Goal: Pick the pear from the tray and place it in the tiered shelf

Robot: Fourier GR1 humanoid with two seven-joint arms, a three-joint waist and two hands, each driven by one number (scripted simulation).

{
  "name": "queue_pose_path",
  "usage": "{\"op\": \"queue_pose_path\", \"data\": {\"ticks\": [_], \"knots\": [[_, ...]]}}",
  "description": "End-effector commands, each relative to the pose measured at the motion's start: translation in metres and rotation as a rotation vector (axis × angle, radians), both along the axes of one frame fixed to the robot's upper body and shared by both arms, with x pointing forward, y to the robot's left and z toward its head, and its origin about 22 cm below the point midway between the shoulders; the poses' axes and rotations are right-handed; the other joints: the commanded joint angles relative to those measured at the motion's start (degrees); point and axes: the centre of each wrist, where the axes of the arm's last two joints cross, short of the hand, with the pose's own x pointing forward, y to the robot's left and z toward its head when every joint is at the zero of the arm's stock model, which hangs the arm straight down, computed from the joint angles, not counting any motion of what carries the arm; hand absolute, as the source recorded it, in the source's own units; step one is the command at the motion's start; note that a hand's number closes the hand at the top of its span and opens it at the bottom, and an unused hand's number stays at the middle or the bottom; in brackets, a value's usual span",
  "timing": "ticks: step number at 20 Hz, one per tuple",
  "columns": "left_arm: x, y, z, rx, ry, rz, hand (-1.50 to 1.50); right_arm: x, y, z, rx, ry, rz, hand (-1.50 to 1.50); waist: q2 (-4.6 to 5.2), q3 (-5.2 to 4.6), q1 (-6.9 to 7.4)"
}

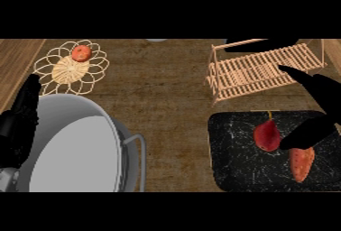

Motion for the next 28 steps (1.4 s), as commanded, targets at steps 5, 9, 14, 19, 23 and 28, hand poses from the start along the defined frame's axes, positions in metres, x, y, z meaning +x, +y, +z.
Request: {"op": "queue_pose_path", "data": {"ticks": [5,9,14,19,23,28], "knots": [[-0.002,-0.016,-0.015,-0.098,-0.031,-0.012,0.0,0.001,0.031,-0.035,-0.269,0.098,-0.077,-1.5,0.36,-1.19,0.23],[0.013,-0.026,-0.017,-0.091,-0.033,-0.002,0.0,0.011,0.03,-0.05,-0.315,0.144,-0.105,-1.5,0.55,-1.13,-0.72],[0.01,-0.029,-0.035,-0.111,-0.019,-0.018,0.0,0.024,0.016,-0.05,-0.273,0.133,-0.114,-1.5,0.61,-1.13,-0.67],[-0.002,-0.026,-0.031,-0.091,0.002,0.009,0.0,0.013,0.034,-0.077,-0.253,0.121,-0.117,-1.5,0.35,-1.09,-0.48],[0.01,-0.03,-0.028,-0.088,-0.024,0.009,0.0,0.018,0.019,-0.077,-0.274,0.153,-0.102,-1.5,0.42,-1.09,-0.97],[0.004,-0.021,-0.017,-0.105,-0.028,-0.003,0.0,0.005,0.012,-0.097,-0.25,0.143,-0.113,-1.5,0.18,-1.07,-0.92]]}}
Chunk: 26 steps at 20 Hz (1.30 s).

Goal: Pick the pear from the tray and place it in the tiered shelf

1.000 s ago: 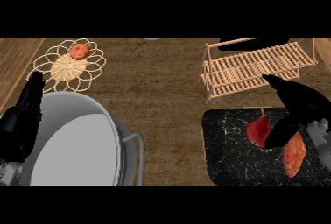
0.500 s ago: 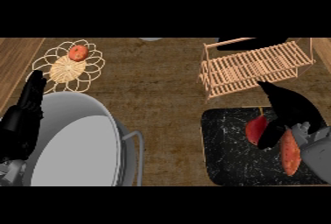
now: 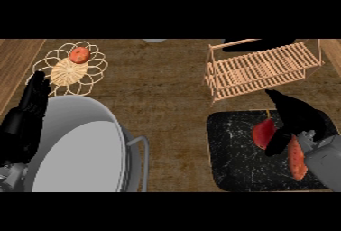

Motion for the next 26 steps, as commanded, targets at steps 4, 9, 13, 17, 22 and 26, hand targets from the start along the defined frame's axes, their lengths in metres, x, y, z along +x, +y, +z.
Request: {"op": "queue_pose_path", "data": {"ticks": [4,9,13,17,22,26], "knots": [[-0.001,-0.008,-0.017,-0.099,0.025,0.008,0.0,-0.008,0.004,-0.023,0.034,-0.033,0.005,-1.5,0.5,-1.45,-0.13],[-0.003,-0.017,-0.024,-0.091,0.028,0.004,0.0,-0.003,-0.02,-0.043,0.029,-0.048,0.019,-1.5,0.64,-1.42,-0.03],[0.005,-0.028,-0.03,-0.09,0.031,-0.002,0.0,0.001,-0.005,-0.046,0.049,-0.018,0.031,-1.5,0.67,-1.45,-0.39],[0.003,-0.006,-0.023,-0.098,0.033,0.014,0.0,0.006,-0.01,-0.053,0.051,0.042,0.02,-1.5,0.61,-1.47,0.05],[0.0,-0.02,-0.017,-0.102,0.026,0.003,0.0,0.006,-0.024,-0.069,-0.03,0.032,0.102,1.5,0.61,-1.41,0.23],[0.0,-0.022,-0.025,-0.076,0.013,0.01,0.0,-0.003,-0.006,-0.084,-0.075,-0.05,0.155,1.5,0.6,-1.41,-0.04]]}}
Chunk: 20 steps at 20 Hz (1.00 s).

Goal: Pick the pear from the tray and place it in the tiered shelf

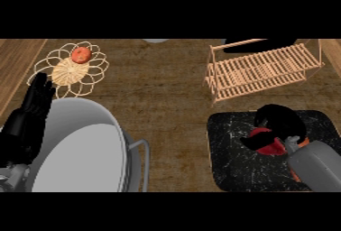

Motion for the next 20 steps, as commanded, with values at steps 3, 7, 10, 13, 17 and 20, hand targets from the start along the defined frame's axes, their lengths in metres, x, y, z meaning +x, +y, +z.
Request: {"op": "queue_pose_path", "data": {"ticks": [3,7,10,13,17,20], "knots": [[0.002,-0.015,-0.015,-0.074,0.018,0.016,0.0,0.002,0.009,-0.013,-0.058,-0.073,0.057,1.5,0.95,-1.26,-0.17],[0.004,-0.017,-0.025,-0.061,0.037,0.018,0.0,-0.034,0.025,-0.014,0.026,-0.098,0.269,1.5,0.8,-1.29,-1.57],[-0.007,-0.003,-0.012,-0.065,0.042,0.036,0.0,-0.065,0.011,-0.024,0.079,-0.094,0.35,1.5,0.59,-1.24,-1.22],[-0.008,-0.017,-0.027,-0.052,0.032,0.033,0.0,-0.067,0.021,0.007,0.184,-0.093,0.372,1.5,0.59,-1.3,-1.72],[-0.004,-0.004,-0.025,-0.074,0.047,0.024,0.0,-0.073,0.025,0.045,0.299,-0.197,0.368,1.5,0.65,-1.34,-1.9],[-0.01,0.004,-0.021,-0.054,0.035,0.061,0.0,-0.086,0.036,0.08,0.453,-0.32,0.308,1.5,0.28,-1.37,-2.61]]}}
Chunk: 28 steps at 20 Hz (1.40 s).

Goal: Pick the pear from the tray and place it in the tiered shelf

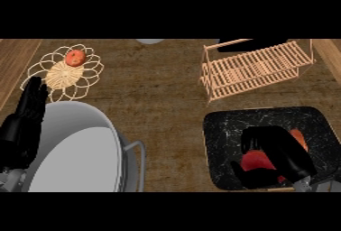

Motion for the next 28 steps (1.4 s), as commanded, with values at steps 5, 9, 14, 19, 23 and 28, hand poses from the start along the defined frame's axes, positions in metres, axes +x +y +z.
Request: {"op": "queue_pose_path", "data": {"ticks": [5,9,14,19,23,28], "knots": [[-0.01,-0.007,-0.01,-0.056,0.055,0.018,0.0,-0.026,-0.011,0.088,0.318,-0.21,-0.175,1.5,0.38,-1.3,-0.81],[-0.005,-0.015,-0.011,-0.053,0.043,0.01,0.0,-0.034,-0.024,0.128,0.309,-0.307,-0.284,1.5,0.69,-1.32,-0.31],[0.0,-0.012,-0.012,-0.062,0.038,-0.017,0.0,-0.027,-0.041,0.153,0.259,-0.365,-0.348,1.5,0.98,-1.3,0.94],[0.006,-0.02,-0.024,-0.065,0.048,-0.014,0.0,0.005,-0.062,0.158,0.289,-0.373,-0.392,1.5,1.22,-1.29,1.47],[0.011,-0.016,-0.009,-0.06,0.04,-0.017,0.0,0.032,-0.066,0.164,0.292,-0.388,-0.43,1.5,1.2,-1.29,2.02],[0.015,-0.026,-0.017,-0.06,0.033,-0.016,0.0,0.067,-0.078,0.134,0.324,-0.393,-0.451,1.5,1.56,-1.26,2.4]]}}
